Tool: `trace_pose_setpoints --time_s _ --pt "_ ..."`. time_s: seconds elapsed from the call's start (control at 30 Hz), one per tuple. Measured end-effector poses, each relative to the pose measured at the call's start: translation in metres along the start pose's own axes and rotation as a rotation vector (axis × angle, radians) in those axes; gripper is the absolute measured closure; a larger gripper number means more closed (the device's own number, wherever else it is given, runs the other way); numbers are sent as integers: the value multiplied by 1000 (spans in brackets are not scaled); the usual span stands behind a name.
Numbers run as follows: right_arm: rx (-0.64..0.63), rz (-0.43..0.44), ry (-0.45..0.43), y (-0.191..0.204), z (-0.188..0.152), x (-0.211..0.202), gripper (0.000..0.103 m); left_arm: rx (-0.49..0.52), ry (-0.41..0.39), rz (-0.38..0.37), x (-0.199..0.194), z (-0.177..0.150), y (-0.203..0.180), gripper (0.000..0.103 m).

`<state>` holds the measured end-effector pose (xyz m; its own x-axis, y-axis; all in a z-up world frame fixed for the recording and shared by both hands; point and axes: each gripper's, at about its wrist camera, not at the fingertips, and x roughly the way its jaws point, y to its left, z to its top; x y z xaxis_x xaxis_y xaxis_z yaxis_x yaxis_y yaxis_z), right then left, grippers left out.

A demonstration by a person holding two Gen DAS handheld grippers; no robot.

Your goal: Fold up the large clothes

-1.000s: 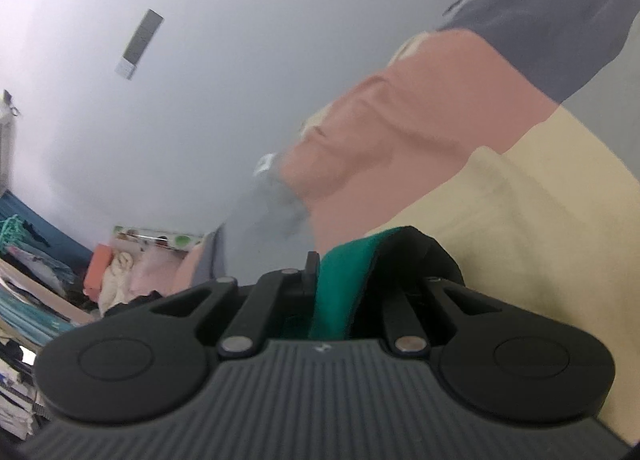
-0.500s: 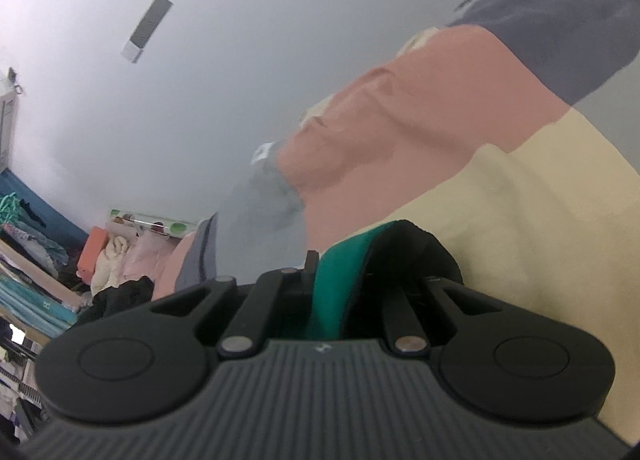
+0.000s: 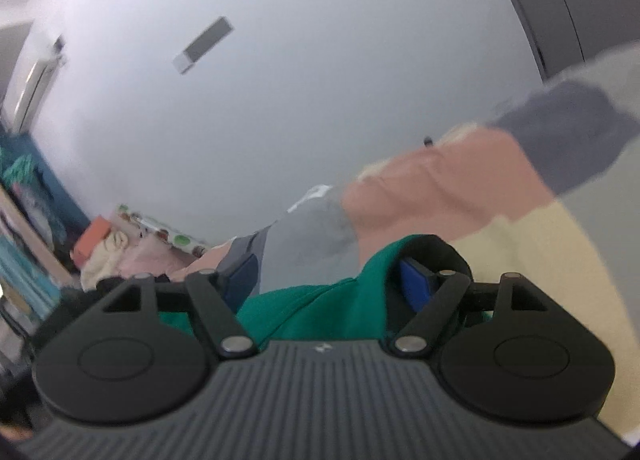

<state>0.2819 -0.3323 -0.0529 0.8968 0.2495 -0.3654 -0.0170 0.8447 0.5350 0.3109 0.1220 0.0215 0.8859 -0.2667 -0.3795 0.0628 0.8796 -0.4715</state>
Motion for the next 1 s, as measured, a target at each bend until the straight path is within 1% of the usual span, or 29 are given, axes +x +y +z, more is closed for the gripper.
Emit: trace_pose_setpoints --time_s 0.07,0.13,0.17,0.23,0.3,0.4,0.47,0.57,0.6,0.67,0.73,0.77,0.83,0.87,0.9,0.97,1.0 --pt "-79 -5 -33 12 -3 -18 25 44 -3 -32 -13 -1 -7 25" --pt "-149 -15 -86 23 -3 -36 25 88 10 -47 -23 -6 -13 25" --pt "-163 -16 -108 27 -4 -44 25 97 15 -46 -27 -10 -12 25" --pt "-167 18 -124 32 -5 -55 25 84 37 -32 -27 -19 -7 25" --pt "-166 54 -88 33 -10 -56 25 68 88 -9 -20 -26 -1 25" --pt "-192 62 15 34 -23 -43 25 59 136 -11 -15 -36 6 25" --pt "-219 69 93 34 -29 -28 28 73 152 10 -10 -40 7 25" --pt "-300 10 194 34 -42 -1 28 120 173 79 -1 -48 4 25" --pt "-329 -19 210 33 -47 7 29 135 175 105 2 -50 4 25" --pt "-354 -56 225 27 -52 23 34 138 181 158 6 -52 7 25" --pt "-340 -60 224 23 -50 36 36 140 187 204 10 -52 10 25" --pt "-340 -69 209 23 -47 43 42 149 187 223 14 -52 13 25" --pt "-374 -95 186 24 -45 54 47 157 192 249 19 -54 15 25" --pt "-393 -109 179 26 -43 61 55 147 198 256 21 -55 18 26" --pt "-395 -123 177 26 -40 70 59 131 205 257 22 -56 21 27" --pt "-366 -121 193 25 -33 85 77 116 220 263 27 -57 27 40" --pt "-352 -122 192 24 -30 91 81 114 225 278 28 -57 29 58"
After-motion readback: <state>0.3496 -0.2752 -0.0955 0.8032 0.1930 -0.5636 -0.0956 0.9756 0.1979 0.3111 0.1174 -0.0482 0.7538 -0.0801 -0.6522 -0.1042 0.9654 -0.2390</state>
